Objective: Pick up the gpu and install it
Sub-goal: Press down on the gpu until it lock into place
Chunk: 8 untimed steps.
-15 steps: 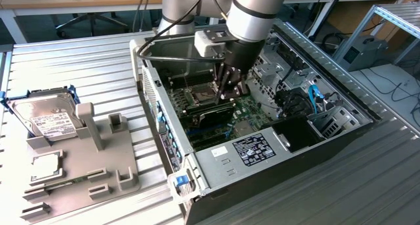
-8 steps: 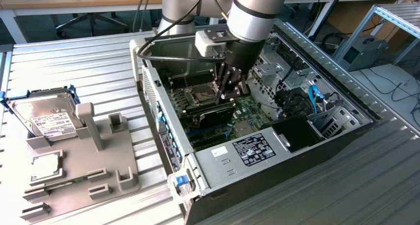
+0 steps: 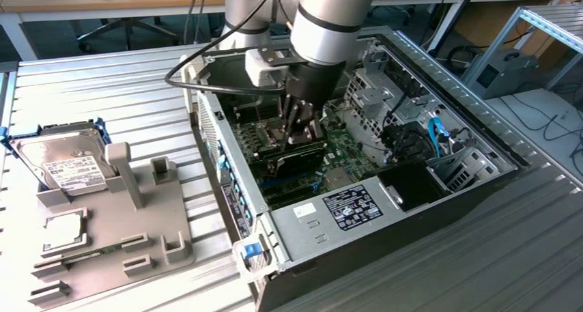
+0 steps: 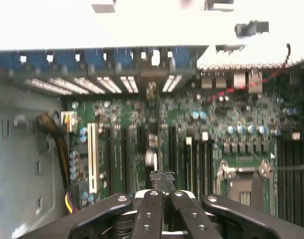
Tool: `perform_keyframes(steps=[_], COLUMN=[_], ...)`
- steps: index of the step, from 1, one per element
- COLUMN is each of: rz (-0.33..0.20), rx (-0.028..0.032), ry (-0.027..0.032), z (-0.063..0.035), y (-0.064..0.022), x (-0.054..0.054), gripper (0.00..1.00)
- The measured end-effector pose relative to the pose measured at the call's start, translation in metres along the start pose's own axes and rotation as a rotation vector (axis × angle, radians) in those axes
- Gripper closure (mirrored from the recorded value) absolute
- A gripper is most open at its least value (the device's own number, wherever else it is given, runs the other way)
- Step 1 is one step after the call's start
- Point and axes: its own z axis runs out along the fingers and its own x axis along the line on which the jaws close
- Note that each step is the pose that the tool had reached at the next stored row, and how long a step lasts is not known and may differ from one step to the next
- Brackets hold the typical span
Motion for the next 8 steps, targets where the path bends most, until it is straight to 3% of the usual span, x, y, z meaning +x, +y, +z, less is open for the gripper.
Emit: perform_keyframes(steps=[8], rz=[0.000], rx=[-0.0001], ry=[0.0003], z=[0.0131], y=[0.0164], x=[0.000], gripper=[0.89])
